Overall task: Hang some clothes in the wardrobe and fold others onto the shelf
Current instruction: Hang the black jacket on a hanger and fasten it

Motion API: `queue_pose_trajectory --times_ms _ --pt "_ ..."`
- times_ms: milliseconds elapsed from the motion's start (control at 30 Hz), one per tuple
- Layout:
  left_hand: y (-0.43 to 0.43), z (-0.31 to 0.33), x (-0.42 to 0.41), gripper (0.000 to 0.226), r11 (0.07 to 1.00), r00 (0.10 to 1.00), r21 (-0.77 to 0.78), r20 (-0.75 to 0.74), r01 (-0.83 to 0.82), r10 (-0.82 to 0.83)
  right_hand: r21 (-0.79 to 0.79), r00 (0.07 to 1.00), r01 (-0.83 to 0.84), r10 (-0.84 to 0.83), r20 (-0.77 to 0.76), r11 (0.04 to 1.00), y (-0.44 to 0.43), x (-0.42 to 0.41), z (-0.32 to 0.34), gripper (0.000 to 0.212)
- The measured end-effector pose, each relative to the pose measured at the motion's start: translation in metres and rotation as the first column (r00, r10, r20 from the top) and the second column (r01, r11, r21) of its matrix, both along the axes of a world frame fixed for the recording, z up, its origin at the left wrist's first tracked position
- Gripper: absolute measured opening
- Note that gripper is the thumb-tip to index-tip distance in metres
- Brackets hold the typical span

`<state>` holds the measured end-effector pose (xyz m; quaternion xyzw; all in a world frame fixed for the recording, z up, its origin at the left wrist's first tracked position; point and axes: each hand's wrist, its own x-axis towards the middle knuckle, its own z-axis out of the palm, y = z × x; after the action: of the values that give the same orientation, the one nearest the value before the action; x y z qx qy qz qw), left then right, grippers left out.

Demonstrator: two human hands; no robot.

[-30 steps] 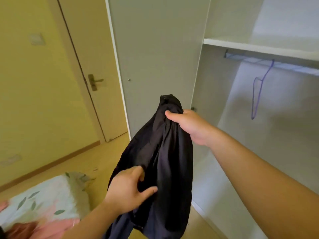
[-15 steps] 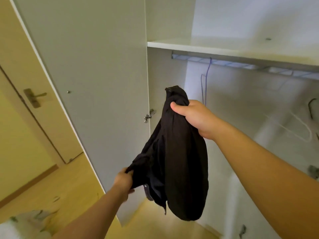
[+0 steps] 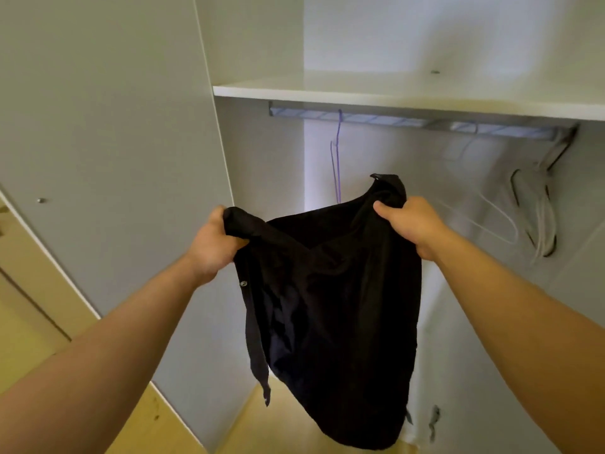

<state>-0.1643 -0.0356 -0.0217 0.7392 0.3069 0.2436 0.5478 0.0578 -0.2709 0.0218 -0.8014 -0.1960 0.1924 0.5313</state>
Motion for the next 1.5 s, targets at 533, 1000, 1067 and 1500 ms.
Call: queue_pose_trajectory --times_ms 533,1000,1067,1500 --pt "0.022 -0.050 0.020 0.040 0.867 0.833 0.402 -0.337 -0.294 0.438 -0.176 0.993 0.103 -0.092 0.070 0.979 -0.027 0.054 -0.054 0.035" --pt "-0.007 -0.057 0.031 0.044 0.964 0.910 0.257 -0.383 -0.061 0.159 -0.108 0.979 0.204 -0.201 0.038 0.973 -0.038 0.049 -0.089 0.034" --pt "-0.005 -0.052 0.036 0.044 0.979 0.938 0.205 -0.337 -0.005 0.075 -0.102 0.973 0.232 -0.230 0.030 0.967 -0.041 0.048 -0.091 0.032" --pt "0.025 -0.080 0.064 0.017 0.854 0.745 0.460 -0.653 0.243 0.139 0.110 0.803 0.585 -0.593 0.065 0.804 -0.085 0.049 -0.091 0.035"
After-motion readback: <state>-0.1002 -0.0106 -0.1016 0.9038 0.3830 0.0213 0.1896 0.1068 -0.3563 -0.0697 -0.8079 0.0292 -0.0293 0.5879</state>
